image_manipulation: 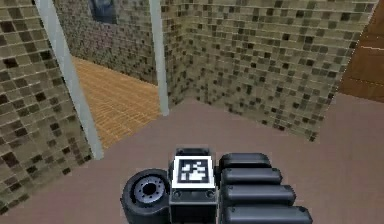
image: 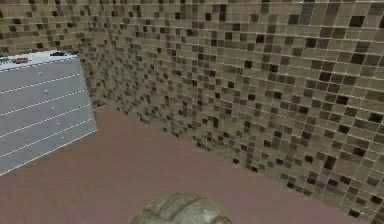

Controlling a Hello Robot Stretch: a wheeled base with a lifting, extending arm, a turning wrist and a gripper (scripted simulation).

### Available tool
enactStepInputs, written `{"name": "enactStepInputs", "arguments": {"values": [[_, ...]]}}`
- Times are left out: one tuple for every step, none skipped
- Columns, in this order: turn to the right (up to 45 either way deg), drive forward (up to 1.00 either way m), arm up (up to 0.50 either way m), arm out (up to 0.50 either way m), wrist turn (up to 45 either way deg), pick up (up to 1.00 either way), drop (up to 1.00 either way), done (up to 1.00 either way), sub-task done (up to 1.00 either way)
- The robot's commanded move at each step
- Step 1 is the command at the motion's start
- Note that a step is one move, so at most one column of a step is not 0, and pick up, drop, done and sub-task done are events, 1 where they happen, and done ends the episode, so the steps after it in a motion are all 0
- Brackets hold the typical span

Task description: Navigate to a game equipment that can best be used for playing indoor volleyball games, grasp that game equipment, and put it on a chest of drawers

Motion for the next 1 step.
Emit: {"name": "enactStepInputs", "arguments": {"values": [[0.0,0.50,0.00,0.00,0.0,0.00,0.00,0.00,0.00]]}}
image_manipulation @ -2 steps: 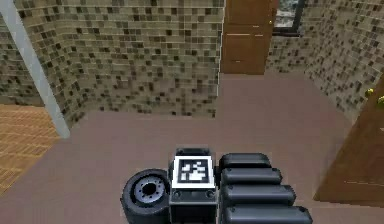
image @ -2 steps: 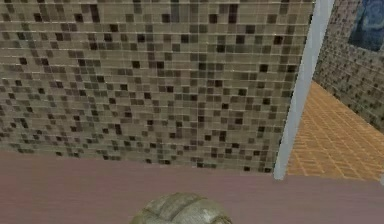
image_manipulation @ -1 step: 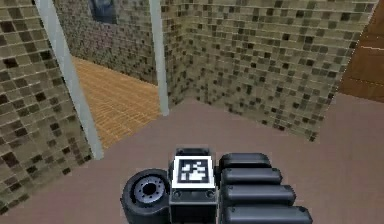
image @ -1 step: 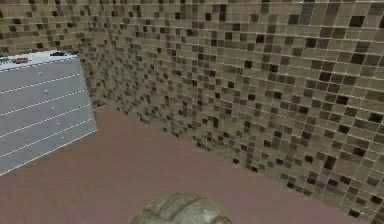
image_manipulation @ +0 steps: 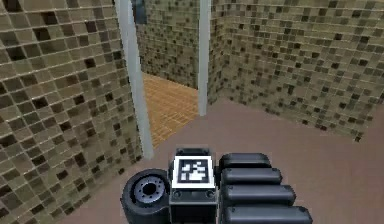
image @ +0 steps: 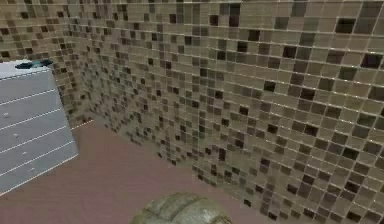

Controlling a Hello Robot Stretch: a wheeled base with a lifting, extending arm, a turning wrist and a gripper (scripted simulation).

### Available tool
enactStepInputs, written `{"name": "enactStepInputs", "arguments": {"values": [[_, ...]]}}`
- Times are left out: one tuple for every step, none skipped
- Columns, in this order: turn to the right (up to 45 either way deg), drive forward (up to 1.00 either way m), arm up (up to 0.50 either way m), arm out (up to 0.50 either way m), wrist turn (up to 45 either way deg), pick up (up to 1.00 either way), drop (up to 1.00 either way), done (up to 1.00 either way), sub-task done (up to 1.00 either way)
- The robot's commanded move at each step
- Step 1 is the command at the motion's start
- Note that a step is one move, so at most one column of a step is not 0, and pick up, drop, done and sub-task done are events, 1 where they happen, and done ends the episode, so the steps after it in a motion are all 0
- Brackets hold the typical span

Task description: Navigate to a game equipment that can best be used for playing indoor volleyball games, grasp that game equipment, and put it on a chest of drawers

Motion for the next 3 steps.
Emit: {"name": "enactStepInputs", "arguments": {"values": [[-45.0,0.00,0.00,0.00,0.0,0.00,0.00,0.00,0.00],[-3.0,0.00,0.00,0.00,0.0,0.00,0.00,0.00,0.00],[0.0,0.50,0.00,0.00,0.0,0.00,0.00,0.00,0.00]]}}
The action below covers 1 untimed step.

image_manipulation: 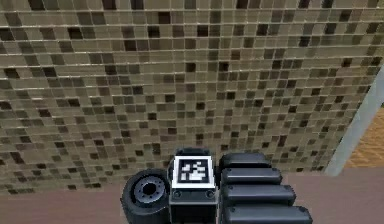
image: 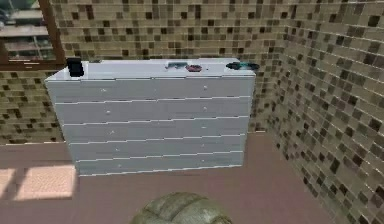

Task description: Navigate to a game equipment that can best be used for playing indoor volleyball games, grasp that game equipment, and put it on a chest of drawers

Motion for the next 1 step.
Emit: {"name": "enactStepInputs", "arguments": {"values": [[-9.0,0.00,0.00,0.00,0.0,0.00,0.00,0.00,0.00]]}}
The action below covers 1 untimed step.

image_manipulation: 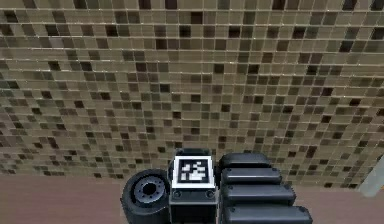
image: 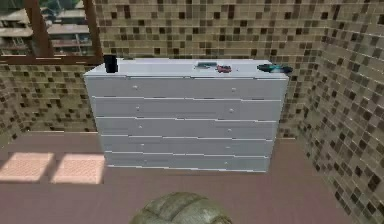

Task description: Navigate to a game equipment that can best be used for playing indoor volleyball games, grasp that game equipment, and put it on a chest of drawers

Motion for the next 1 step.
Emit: {"name": "enactStepInputs", "arguments": {"values": [[-3.0,0.00,0.00,0.00,0.0,0.00,0.00,0.00,0.00]]}}
